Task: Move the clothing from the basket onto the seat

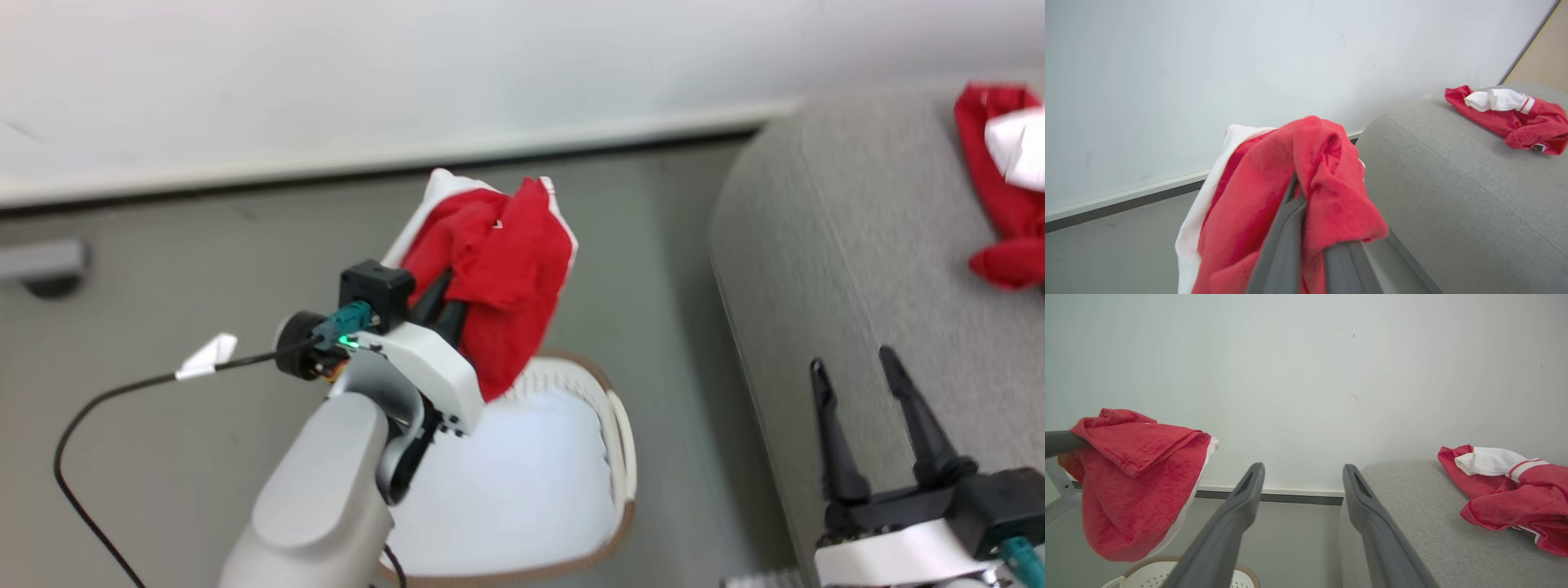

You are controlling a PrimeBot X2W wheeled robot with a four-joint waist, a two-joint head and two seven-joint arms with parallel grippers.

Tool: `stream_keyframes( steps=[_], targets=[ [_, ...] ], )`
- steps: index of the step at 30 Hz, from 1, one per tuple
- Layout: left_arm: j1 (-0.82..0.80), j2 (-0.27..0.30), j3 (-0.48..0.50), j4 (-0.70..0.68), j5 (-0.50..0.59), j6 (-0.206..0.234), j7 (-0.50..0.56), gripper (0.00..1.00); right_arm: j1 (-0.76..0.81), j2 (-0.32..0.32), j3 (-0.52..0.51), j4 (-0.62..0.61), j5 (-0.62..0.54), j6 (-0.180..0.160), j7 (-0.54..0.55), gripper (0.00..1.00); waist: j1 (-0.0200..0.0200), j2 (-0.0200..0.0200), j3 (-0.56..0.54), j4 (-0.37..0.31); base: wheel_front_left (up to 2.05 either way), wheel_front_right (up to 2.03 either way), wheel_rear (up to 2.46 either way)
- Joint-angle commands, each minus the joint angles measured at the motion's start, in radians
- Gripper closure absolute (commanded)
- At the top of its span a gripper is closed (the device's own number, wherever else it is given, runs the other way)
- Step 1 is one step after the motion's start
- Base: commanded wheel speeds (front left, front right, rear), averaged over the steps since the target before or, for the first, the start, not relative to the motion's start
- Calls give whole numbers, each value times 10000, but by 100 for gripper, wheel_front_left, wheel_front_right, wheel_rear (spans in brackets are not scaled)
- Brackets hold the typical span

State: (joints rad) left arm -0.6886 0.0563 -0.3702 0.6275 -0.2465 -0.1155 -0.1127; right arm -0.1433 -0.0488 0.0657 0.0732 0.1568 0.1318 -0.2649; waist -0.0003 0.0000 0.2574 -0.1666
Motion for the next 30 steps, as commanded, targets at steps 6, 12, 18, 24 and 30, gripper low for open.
stream_keyframes(
  steps=[6,12,18,24,30],
  targets=[
    [1122,-42,-263,-1944,-632,450,737,100,628,-24,709,212,-391,-22,9,0,3,0,-2471,937,0,0,0],
    [1653,-40,-468,-3758,-984,991,1407,100,692,-24,2069,40,-927,-22,9,0,3,0,-2797,1037,0,0,0],
    [1923,-45,-927,-4882,-1209,1364,1905,100,161,-29,3389,106,-874,-23,10,0,3,0,-2850,1143,0,0,0],
    [2138,-43,-1641,-5406,-1525,1711,2043,100,-815,-29,4048,581,-953,-22,10,0,3,0,-2784,1244,0,0,0],
    [2073,-46,-2547,-5487,-2249,2228,1923,100,-1871,-30,4501,1809,-989,-22,10,0,3,0,-2709,1321,0,0,0]
  ],
)
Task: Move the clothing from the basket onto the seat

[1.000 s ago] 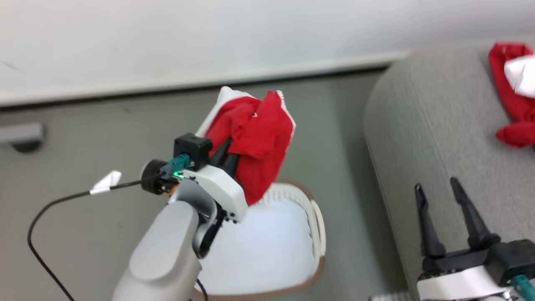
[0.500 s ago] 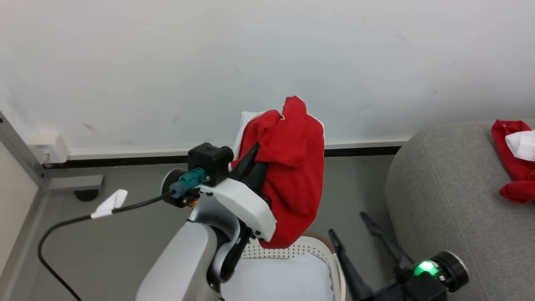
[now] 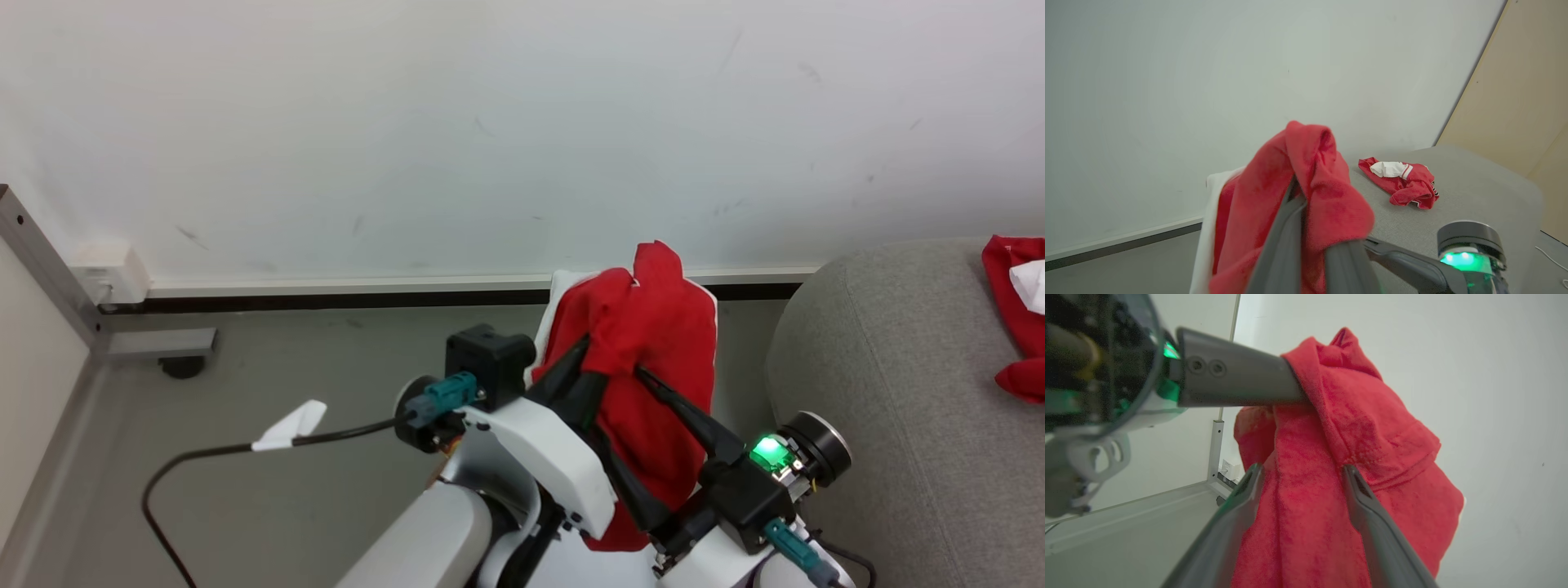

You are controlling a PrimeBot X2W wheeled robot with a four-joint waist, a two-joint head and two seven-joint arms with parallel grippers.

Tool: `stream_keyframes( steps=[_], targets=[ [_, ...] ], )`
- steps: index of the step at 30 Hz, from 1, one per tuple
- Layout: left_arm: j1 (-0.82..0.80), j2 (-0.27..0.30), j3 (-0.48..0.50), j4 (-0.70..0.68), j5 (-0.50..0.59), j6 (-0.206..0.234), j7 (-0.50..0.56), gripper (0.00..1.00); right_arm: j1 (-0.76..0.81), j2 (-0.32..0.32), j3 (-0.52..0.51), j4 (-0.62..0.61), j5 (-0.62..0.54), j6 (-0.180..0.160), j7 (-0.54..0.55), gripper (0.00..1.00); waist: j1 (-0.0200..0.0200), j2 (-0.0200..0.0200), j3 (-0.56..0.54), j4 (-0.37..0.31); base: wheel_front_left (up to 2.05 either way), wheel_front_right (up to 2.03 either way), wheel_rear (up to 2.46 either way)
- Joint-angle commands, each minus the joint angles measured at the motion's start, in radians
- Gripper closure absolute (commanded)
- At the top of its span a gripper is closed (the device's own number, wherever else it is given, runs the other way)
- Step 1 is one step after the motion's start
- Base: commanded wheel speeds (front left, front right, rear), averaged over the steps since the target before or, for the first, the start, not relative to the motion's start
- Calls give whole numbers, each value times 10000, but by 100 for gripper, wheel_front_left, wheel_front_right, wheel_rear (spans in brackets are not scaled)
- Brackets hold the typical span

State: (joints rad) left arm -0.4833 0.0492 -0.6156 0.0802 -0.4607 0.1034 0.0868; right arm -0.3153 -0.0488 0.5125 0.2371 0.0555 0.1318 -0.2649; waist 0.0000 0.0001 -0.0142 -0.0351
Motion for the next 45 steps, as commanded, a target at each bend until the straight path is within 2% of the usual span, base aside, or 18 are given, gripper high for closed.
stream_keyframes(
  steps=[1,2,3,4,5,14,15,16,17,22,24,30,37,45],
  targets=[
    [-24,25,-228,2,-300,119,-123,100,-296,-32,74,426,160,-23,10,0,0,-1,13,14,0,0,0],
    [-61,25,-381,13,-414,217,-160,100,-451,-33,138,752,180,-22,10,0,0,-1,10,27,0,0,0],
    [-100,23,-572,39,-511,300,-196,100,-608,-26,186,1016,229,-23,10,54,0,-1,3,46,0,0,0],
    [-135,25,-715,68,-615,391,-235,100,-746,-24,187,1208,346,-23,10,97,0,-1,-1,76,0,0,0],
    [-180,28,-870,101,-710,465,-263,100,-847,-24,183,1359,385,-22,10,100,0,-1,-5,114,0,0,0],
    [-280,49,-1137,709,-937,801,-474,100,-906,-29,-327,1578,867,-23,8,100,0,-1,-18,230,0,0,0],
    [-283,85,-1124,756,-908,816,-535,92,-891,-29,-408,1556,873,-23,8,100,0,-1,-14,218,0,0,0],
    [-276,136,-1120,798,-845,833,-591,60,-873,-29,-469,1551,888,-23,8,100,0,-1,-11,200,0,0,0],
    [-258,195,-1135,862,-772,817,-648,0,-862,-29,-529,1551,890,-23,8,100,0,-1,-9,180,0,0,0],
    [-81,429,-1265,946,-651,615,-941,0,-854,-27,-948,1570,791,-22,8,100,0,-1,-1,72,0,0,0],
    [30,649,-1437,979,-552,369,-1109,0,-856,-27,-1203,1627,697,-23,8,100,0,-1,-3,47,0,0,0],
    [412,1340,-1735,1517,-59,51,-1851,0,-996,-26,-2086,1622,267,-24,8,100,0,-1,3,-78,0,0,0],
    [613,1310,-1796,2198,-228,-301,-2756,0,-882,-23,-2928,1521,-53,-22,8,100,0,-1,43,-250,0,0,0],
    [636,1200,-1851,2642,-329,-469,-3007,0,-899,-24,-3213,1421,-253,-22,8,100,0,-1,121,-793,0,0,0]
  ],
)
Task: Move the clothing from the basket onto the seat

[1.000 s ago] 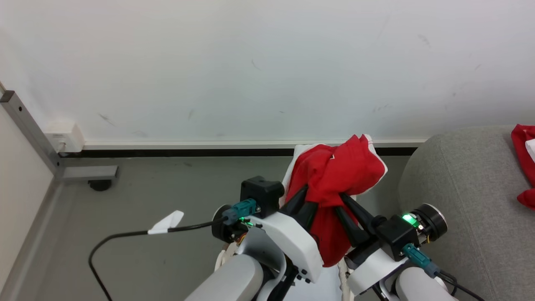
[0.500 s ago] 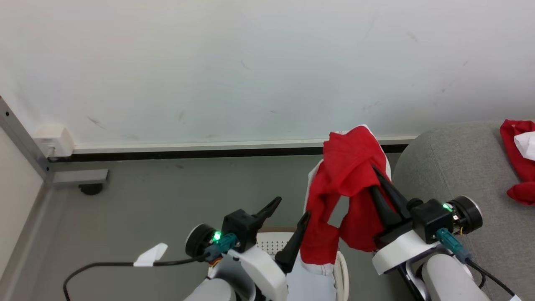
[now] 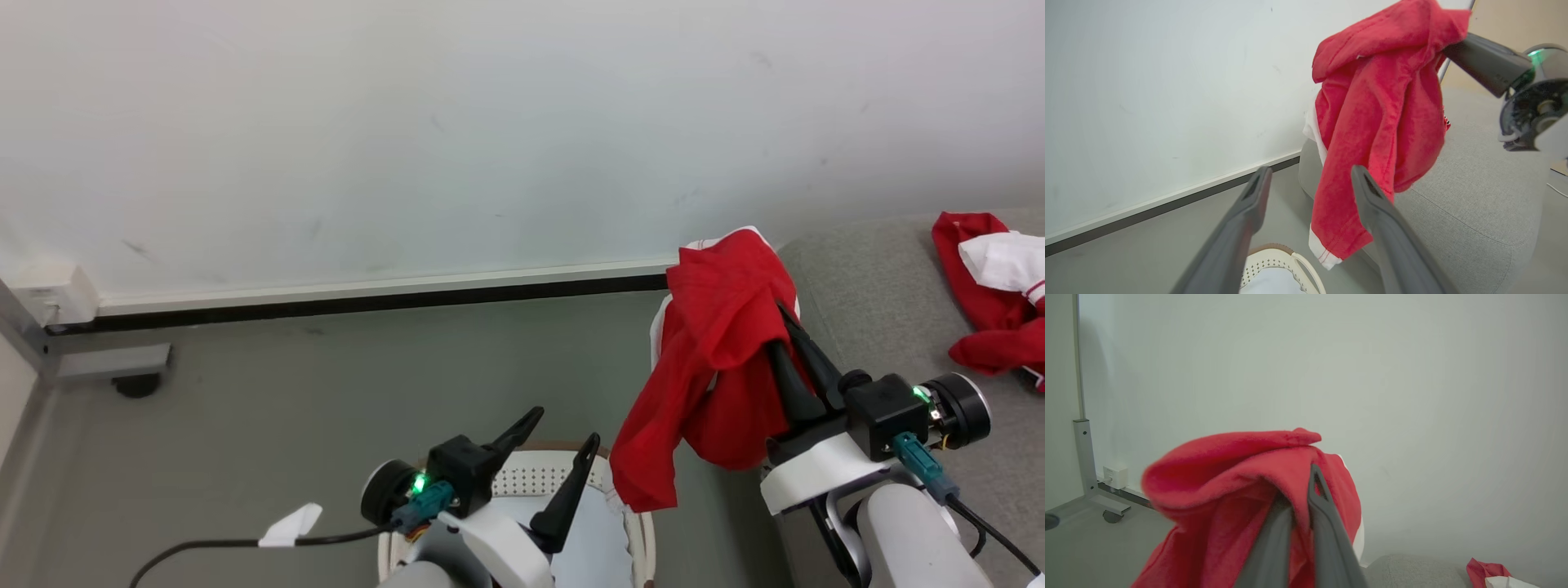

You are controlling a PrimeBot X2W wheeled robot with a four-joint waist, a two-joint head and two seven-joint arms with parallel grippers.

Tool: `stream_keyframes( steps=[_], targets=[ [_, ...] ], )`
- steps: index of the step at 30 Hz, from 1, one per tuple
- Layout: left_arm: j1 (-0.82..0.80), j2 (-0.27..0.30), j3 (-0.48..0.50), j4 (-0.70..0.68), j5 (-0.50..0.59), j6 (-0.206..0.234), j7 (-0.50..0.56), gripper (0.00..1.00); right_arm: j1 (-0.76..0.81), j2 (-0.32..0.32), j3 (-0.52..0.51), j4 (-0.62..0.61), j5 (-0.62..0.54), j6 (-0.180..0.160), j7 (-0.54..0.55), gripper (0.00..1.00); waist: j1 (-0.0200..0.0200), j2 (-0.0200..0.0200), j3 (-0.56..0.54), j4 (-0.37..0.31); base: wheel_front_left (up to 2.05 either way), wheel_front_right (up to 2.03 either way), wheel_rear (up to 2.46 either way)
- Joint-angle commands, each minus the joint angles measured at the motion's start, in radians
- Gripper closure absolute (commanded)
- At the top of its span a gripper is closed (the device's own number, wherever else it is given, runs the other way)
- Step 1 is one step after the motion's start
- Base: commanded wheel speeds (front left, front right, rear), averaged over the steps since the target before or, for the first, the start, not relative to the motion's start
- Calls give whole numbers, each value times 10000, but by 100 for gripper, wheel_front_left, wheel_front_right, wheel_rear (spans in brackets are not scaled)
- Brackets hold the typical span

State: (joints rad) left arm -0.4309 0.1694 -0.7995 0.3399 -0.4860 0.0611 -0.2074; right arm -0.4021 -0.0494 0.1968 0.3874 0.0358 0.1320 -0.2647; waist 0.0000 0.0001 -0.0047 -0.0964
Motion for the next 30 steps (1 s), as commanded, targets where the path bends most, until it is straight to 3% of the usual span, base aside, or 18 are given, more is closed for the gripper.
stream_keyframes(
  steps=[1,20,30],
  targets=[
    [119,-24,-29,74,-72,-56,-77,0,-27,-17,-95,-99,-65,-25,6,100,0,-1,38,-273,0,0,0],
    [-5,-347,-514,-236,132,-98,-167,0,692,-292,-499,-921,146,-24,7,100,0,-1,803,-2670,0,0,0],
    [-832,-182,-985,-1178,634,-426,55,0,245,-209,-1562,-1769,513,-24,7,100,0,-1,2728,-2893,0,0,0]
  ],
)
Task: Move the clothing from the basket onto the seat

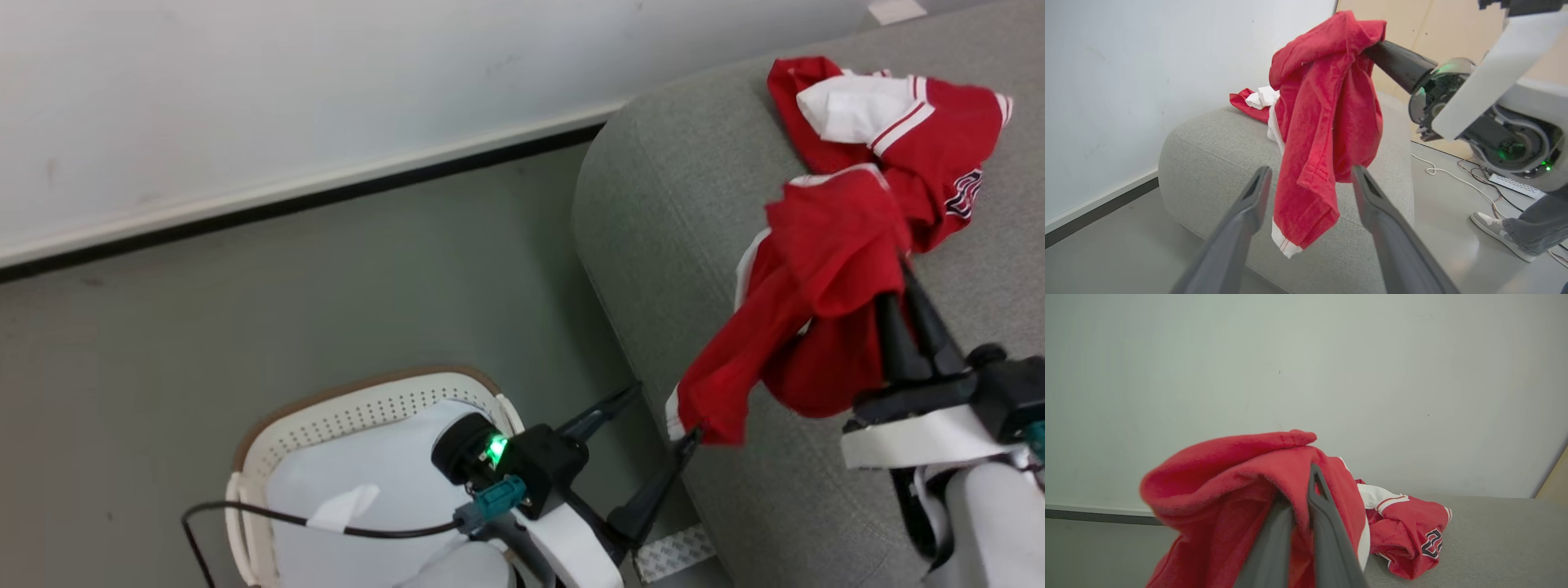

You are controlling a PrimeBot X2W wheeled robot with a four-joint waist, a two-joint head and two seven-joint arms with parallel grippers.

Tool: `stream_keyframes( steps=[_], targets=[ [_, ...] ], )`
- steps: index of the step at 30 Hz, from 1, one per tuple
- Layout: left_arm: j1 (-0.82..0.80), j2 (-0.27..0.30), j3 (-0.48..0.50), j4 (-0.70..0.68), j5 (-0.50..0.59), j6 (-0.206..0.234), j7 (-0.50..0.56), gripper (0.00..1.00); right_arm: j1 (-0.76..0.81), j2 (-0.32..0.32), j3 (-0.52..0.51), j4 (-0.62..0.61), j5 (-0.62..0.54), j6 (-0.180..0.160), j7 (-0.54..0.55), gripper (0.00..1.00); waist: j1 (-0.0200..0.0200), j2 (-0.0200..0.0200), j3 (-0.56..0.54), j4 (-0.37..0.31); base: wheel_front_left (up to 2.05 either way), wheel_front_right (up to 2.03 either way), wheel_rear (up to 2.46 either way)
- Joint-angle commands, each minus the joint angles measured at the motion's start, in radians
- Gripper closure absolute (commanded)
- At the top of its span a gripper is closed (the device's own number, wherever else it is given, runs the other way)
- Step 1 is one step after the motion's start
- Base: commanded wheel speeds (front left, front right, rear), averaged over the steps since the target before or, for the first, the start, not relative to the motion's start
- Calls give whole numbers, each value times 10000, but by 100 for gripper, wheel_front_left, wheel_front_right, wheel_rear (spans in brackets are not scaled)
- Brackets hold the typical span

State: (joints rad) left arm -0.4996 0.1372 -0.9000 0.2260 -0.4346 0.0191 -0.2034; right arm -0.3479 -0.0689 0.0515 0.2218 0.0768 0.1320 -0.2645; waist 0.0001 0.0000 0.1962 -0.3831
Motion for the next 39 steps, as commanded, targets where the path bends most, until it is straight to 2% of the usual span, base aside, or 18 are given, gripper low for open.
stream_keyframes(
  steps=[1,4,8,13,20,23,27,28,29,30,33,39],
  targets=[
    [-269,203,1,-169,233,-15,72,0,-483,-13,-336,-233,150,-24,3,100,-1,0,1038,19,0,0,0],
    [-644,435,7,-505,398,-96,179,0,-1248,-57,-977,-466,216,-24,5,100,-1,0,1900,185,0,0,0],
    [-1141,841,83,-945,605,-275,311,0,-2680,-532,-1794,-242,231,-24,7,100,-1,0,3022,468,0,0,0],
    [-1513,1324,355,-1375,696,-216,475,0,-4946,-1456,-3069,1038,283,-26,461,100,-1,0,4100,753,0,0,0],
    [-1412,1679,761,-1997,467,21,342,0,-6796,-2613,-5946,3475,-638,-24,610,100,-1,0,4827,1211,0,0,0],
    [-1259,1883,890,-2133,395,143,340,0,-6946,-2582,-6886,4332,-1205,-26,418,100,-1,0,4895,1296,0,0,0],
    [-1136,2107,1031,-2171,367,289,306,0,-6576,-2125,-7626,5218,-1631,-26,89,100,-1,0,4852,1240,0,0,0],
    [-1091,2142,1054,-2150,361,338,309,0,-6479,-1988,-7771,5356,-1685,-26,29,94,-1,0,4794,1212,0,0,0],
    [-1057,2157,1077,-2122,342,355,311,0,-6365,-1849,-7866,5479,-1759,-26,17,61,-1,0,4728,1181,0,0,0],
    [-1022,2181,1118,-2085,307,424,285,0,-6199,-1682,-7931,5560,-1863,-24,-11,0,-1,0,4647,1146,0,0,0],
    [-863,2226,1235,-1973,174,540,217,0,-5702,-1211,-7752,5142,-1933,-26,-11,0,-1,0,4344,1037,0,0,0],
    [-329,2177,1489,-1639,-178,803,-62,0,-3777,-452,-6589,3696,-1561,-26,-7,0,-1,0,3340,932,0,0,0]
  ],
)
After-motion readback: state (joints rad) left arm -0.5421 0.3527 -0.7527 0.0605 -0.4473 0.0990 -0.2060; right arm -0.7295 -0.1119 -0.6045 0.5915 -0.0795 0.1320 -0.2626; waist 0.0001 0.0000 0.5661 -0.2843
